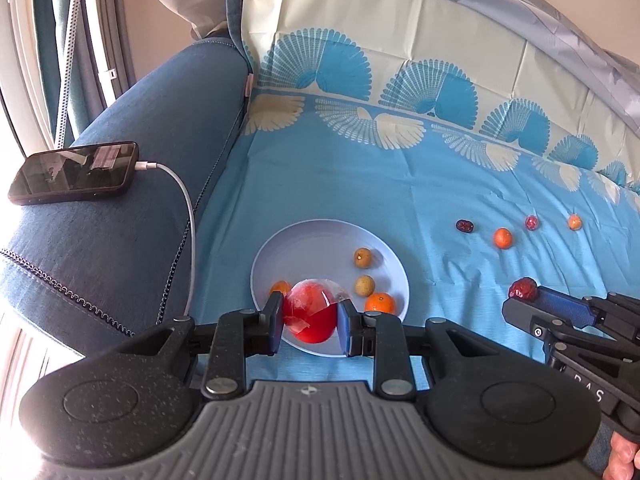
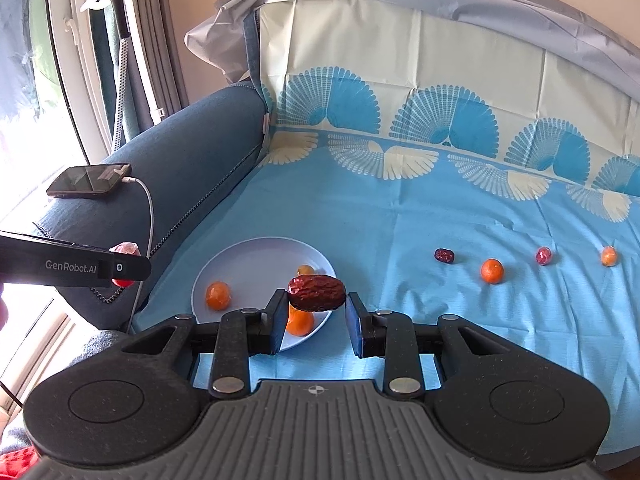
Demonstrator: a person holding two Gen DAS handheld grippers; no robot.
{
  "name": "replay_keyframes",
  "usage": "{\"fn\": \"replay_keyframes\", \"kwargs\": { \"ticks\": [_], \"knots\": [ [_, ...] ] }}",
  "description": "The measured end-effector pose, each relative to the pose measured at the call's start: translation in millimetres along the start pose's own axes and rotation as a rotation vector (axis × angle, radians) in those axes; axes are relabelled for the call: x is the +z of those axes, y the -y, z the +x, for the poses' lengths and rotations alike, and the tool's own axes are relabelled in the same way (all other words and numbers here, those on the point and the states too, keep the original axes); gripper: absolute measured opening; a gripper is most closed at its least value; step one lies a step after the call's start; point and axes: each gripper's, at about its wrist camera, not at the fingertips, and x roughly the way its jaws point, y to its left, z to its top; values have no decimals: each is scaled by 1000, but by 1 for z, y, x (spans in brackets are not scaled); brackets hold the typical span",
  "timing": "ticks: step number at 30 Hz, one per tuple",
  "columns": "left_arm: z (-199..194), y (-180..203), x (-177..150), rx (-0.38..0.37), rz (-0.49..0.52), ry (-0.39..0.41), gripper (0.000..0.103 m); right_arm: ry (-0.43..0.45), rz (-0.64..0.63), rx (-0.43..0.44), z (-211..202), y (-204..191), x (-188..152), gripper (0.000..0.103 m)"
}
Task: Organize fruits
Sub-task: 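Carry the wrapped red fruit and date to the plate and open both tools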
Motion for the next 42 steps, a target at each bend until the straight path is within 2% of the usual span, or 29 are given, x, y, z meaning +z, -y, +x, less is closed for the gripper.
{"fn": "replay_keyframes", "kwargs": {
  "ticks": [8,19,28,29,30,31,32,33,34,38,42],
  "knots": [
    [43,3,15,18,14,-23,30,-45,-10,10,43,0,6,33],
    [137,8,24,44,52,-118,30,-137,-60,37,123,-7,7,33],
    [179,6,28,57,78,-168,31,-201,-92,50,171,-14,1,33],
    [181,6,28,59,79,-171,41,-211,-92,59,174,-14,1,33],
    [182,5,29,58,84,-171,69,-222,-90,71,177,-14,1,33],
    [181,5,30,63,88,-165,85,-232,-86,77,179,-13,2,38],
    [178,6,29,85,93,-147,102,-238,-80,76,179,-13,3,48],
    [171,7,29,105,101,-117,103,-236,-73,67,177,-12,4,72],
    [167,9,29,106,123,-105,103,-229,-71,56,173,-12,5,88],
    [147,11,24,115,161,-141,103,-232,-95,56,150,-13,2,95],
    [116,5,15,89,111,-188,103,-235,-50,17,120,-9,-1,100]
  ]
}}
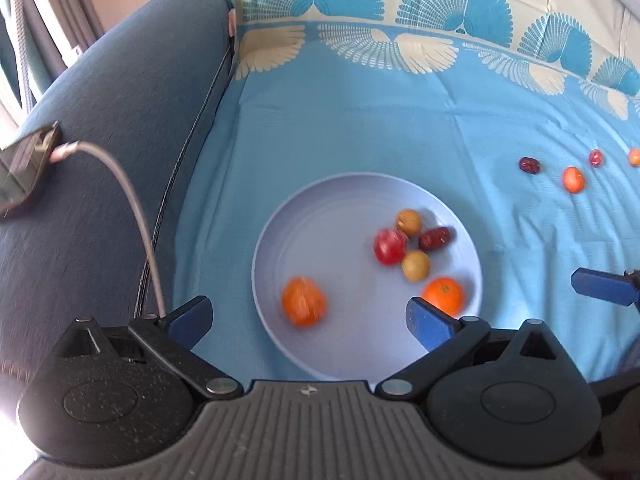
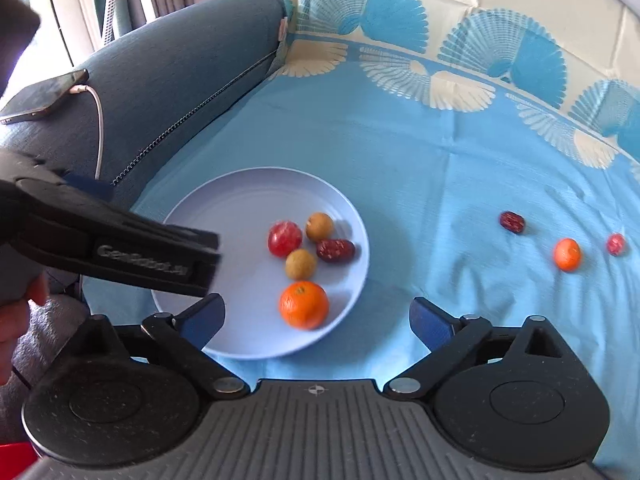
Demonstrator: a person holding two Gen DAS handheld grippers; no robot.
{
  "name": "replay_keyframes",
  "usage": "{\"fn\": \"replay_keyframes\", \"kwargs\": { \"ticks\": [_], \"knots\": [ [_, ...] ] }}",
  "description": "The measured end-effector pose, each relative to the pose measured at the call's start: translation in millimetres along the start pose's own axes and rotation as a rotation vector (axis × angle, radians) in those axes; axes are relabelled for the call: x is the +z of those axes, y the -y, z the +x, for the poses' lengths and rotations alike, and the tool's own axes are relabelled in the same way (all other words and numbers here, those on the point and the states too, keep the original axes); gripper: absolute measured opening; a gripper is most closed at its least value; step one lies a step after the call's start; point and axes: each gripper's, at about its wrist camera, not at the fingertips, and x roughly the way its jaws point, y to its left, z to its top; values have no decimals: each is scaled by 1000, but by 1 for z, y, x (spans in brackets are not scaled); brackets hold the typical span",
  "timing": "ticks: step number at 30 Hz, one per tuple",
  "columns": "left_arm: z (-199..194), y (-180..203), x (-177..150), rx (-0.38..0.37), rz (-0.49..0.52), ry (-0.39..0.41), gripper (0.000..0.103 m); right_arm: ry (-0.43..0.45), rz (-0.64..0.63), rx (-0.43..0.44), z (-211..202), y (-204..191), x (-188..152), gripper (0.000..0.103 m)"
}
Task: Organize fruits
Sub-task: 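Withdraw both open tools from the plate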
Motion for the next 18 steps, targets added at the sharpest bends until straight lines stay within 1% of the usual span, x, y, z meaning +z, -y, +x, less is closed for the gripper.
{"fn": "replay_keyframes", "kwargs": {
  "ticks": [2,3,7,12,18],
  "knots": [
    [-14,-1,-10,-1,-23,-14,103,-7,48,3,-15,3,-6,100],
    [-21,-1,-16,11,-24,-14,103,-6,67,6,-22,4,-9,101],
    [-41,3,-35,51,-6,-5,103,10,101,-3,-50,3,-23,102],
    [-71,4,-54,64,-9,17,103,47,83,-10,-84,-1,-40,102],
    [-107,7,-70,87,-29,64,103,155,29,-46,-122,-5,-52,102]
  ]
}}
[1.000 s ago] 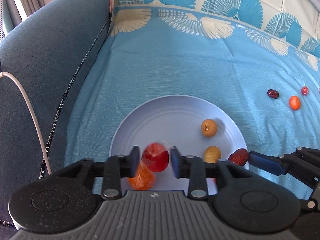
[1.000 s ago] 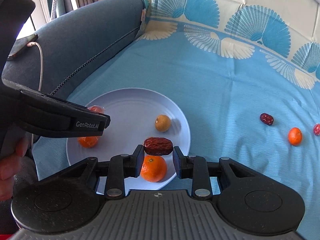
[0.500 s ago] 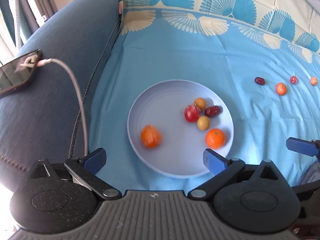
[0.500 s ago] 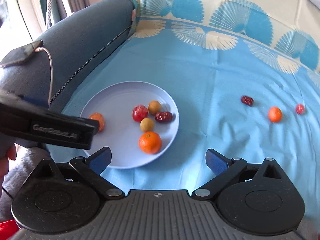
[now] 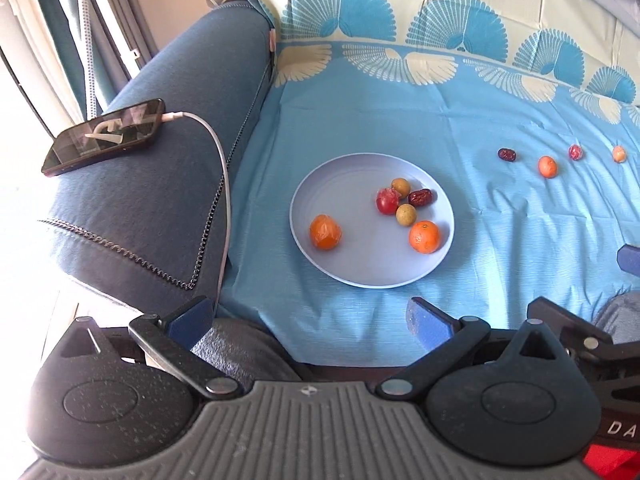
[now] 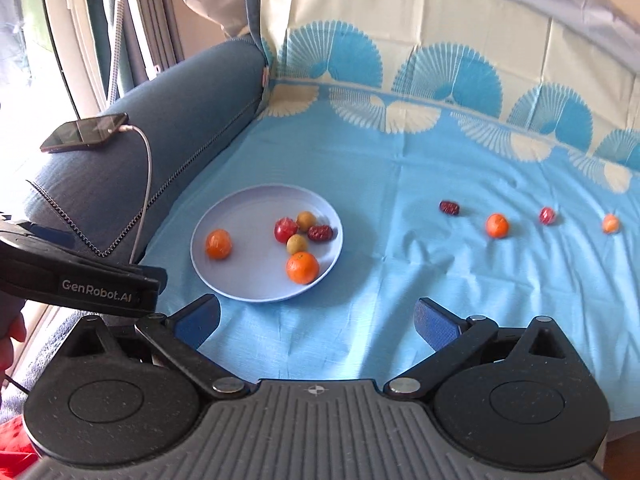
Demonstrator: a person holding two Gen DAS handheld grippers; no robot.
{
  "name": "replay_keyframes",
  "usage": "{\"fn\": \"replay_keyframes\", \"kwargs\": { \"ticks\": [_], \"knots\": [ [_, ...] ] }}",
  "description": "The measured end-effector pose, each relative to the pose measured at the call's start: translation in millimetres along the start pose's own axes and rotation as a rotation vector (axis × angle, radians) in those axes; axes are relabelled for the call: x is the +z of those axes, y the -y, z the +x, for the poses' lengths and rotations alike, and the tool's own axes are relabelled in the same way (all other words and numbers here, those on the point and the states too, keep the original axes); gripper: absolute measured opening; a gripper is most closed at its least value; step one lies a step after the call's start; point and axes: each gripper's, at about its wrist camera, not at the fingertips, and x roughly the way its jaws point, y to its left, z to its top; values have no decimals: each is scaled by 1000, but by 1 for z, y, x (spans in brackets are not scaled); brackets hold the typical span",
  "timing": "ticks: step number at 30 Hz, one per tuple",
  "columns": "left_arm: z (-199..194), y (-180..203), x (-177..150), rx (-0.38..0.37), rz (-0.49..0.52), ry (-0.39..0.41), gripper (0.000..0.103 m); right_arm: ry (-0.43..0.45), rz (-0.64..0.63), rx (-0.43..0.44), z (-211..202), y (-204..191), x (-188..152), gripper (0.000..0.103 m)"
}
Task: Organize fruits
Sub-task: 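Withdraw both open tools from the plate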
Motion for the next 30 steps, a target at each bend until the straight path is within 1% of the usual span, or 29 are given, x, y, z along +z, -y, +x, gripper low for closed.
{"fn": "replay_keyframes", "kwargs": {
  "ticks": [4,7,13,18,20,25,30],
  "knots": [
    [-23,1,-3,8,-11,55,103,72,-27,-2,-22,-1,-5,102],
    [-36,3,-3,1,-16,86,103,101,-36,4,-33,-1,-7,102],
    [-46,12,-6,4,13,109,103,122,-24,0,-43,3,-11,102],
    [-54,14,-11,9,24,162,103,135,-25,15,-47,1,-14,102],
    [-55,14,-12,0,28,167,103,132,-32,28,-48,0,-14,102],
    [-56,13,-13,-33,35,158,103,131,-41,7,-48,-3,-12,102],
    [-55,14,-14,-22,45,152,103,130,-40,0,-48,-3,-13,102]
  ]
}}
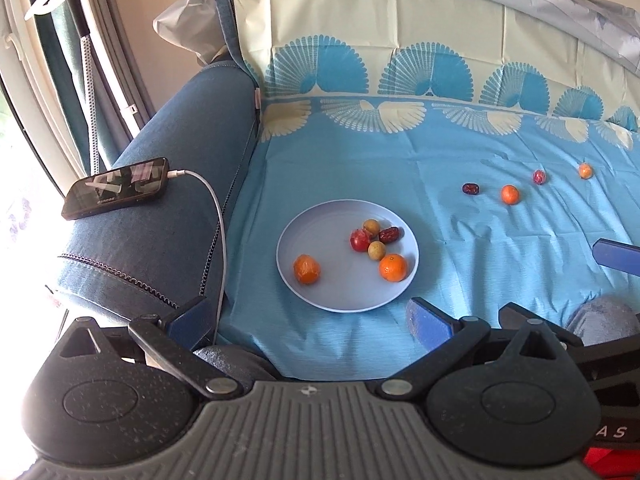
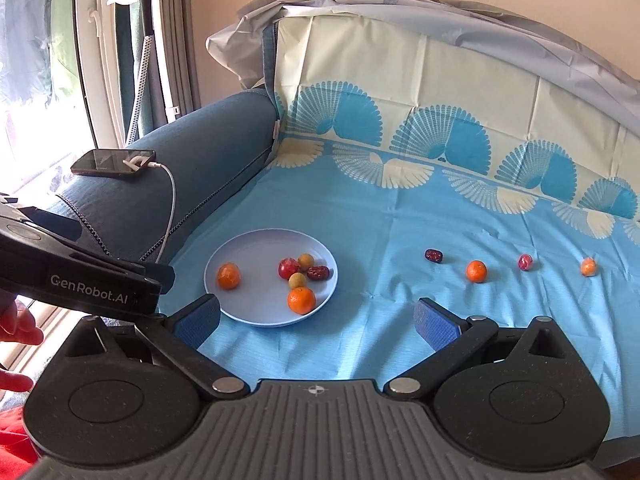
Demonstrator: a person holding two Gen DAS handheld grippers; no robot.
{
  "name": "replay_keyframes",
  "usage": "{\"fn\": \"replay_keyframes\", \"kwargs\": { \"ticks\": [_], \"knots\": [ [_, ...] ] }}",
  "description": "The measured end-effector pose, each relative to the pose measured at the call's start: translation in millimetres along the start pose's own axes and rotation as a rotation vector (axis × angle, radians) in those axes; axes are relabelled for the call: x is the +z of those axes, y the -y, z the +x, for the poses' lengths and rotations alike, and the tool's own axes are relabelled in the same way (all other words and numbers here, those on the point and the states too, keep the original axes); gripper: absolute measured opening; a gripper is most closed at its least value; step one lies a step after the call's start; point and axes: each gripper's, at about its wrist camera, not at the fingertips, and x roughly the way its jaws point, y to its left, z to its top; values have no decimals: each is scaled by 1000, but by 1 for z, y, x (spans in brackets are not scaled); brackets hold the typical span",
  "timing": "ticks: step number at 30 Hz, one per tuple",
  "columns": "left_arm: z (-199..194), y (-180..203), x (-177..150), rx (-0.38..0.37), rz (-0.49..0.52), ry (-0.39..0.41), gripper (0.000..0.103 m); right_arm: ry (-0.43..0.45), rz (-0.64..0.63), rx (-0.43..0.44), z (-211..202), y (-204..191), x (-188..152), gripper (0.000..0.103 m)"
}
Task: Organize fruits
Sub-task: 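Withdraw both open tools from the plate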
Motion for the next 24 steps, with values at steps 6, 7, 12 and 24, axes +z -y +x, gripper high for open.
{"fn": "replay_keyframes", "kwargs": {
  "ticks": [6,7,12,24],
  "knots": [
    [-2,-3,2,-11,-34,2,103,-9,10,7,3,1,0,102],
    [-2,-3,2,-11,-31,6,103,-11,12,8,3,1,-1,102],
    [-2,-1,7,22,-21,7,103,-26,35,11,7,7,-3,102],
    [8,33,38,23,-3,17,103,-76,220,2,19,59,-18,102]
  ]
}}
